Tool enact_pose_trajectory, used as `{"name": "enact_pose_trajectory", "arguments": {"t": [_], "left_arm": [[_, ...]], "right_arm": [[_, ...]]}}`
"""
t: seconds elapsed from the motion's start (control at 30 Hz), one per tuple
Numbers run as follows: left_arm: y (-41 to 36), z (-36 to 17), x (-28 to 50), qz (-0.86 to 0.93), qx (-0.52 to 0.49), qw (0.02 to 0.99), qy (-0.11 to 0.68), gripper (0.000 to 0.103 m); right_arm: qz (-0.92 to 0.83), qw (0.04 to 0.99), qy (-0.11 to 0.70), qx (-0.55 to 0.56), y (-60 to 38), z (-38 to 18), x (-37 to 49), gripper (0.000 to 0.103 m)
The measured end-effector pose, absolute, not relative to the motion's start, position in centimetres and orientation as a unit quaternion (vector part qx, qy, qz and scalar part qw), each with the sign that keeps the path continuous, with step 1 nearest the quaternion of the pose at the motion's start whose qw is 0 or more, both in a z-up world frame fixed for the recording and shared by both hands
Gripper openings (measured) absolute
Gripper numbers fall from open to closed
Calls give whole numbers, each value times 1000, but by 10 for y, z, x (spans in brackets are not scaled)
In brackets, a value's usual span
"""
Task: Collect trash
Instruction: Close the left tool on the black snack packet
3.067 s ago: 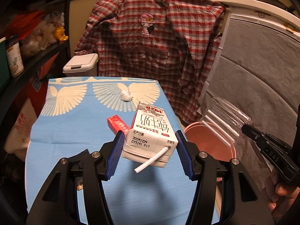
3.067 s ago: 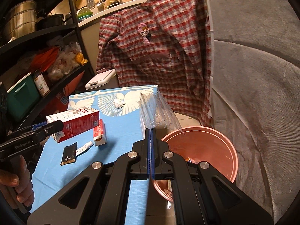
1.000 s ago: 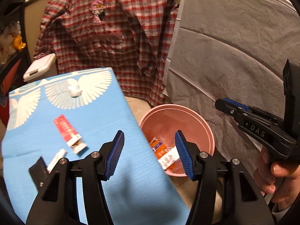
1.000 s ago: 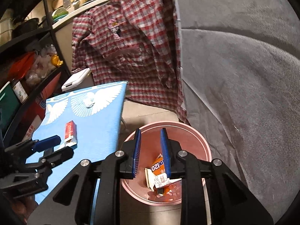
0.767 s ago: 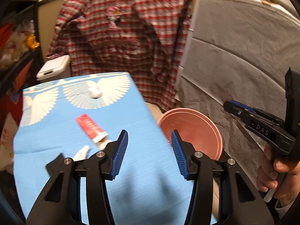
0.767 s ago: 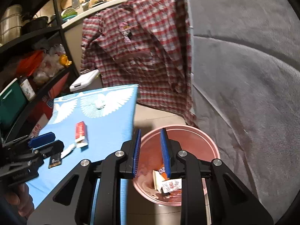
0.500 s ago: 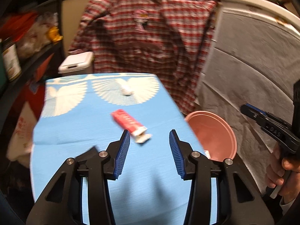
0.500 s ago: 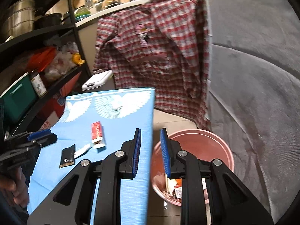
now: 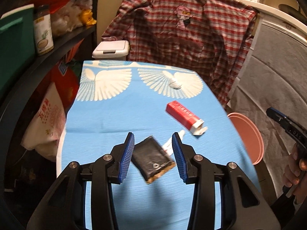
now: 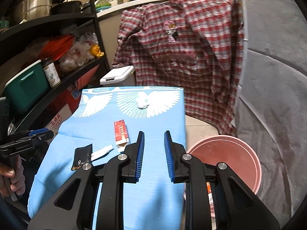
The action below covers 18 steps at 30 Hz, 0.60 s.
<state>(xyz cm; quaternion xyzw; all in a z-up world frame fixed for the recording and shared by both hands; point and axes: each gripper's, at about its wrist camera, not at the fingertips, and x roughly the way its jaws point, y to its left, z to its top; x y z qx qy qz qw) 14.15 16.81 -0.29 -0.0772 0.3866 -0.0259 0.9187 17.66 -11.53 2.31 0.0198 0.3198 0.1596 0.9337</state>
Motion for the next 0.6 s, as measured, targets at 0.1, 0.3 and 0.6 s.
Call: {"name": "enact_pose_trajectory", "arguments": {"t": [0.1, 0.3, 0.6], "left_arm": [[177, -15, 145, -22, -78, 914, 398, 38], [180, -45, 156, -26, -73, 899, 430, 35], [176, -76, 175, -37, -61, 882, 465, 36]], "right_arm": [[169, 931, 323, 15, -105, 17, 183, 23], [195, 922, 336, 7, -80, 0, 196, 23], [228, 905, 360, -9, -49, -31, 216, 28]]}}
